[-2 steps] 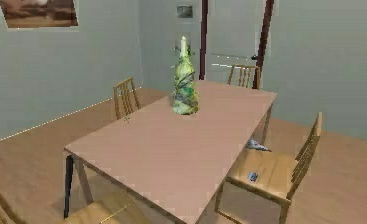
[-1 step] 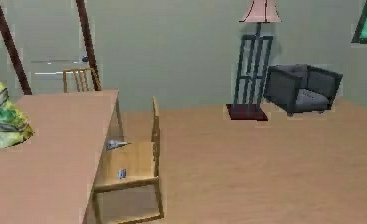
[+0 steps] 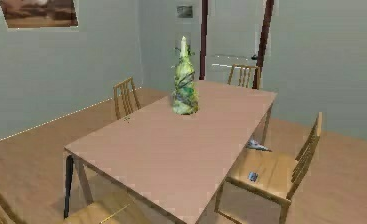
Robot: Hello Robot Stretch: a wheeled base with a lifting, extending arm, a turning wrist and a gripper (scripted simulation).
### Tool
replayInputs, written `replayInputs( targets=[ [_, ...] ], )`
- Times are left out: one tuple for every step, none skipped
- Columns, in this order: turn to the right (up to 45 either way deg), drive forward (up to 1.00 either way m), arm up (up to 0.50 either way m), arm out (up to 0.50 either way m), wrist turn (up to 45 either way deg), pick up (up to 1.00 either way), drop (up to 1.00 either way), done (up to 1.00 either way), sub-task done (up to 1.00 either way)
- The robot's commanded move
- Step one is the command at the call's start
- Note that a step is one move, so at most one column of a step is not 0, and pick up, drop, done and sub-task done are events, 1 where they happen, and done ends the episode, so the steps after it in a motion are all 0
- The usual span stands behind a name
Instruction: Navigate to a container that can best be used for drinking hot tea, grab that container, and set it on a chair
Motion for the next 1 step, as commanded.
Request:
replayInputs(
  targets=[
    [-45.0,0.0,0.0,0.0,0.0,0.0,0.0,0.0,0.0]
  ],
)
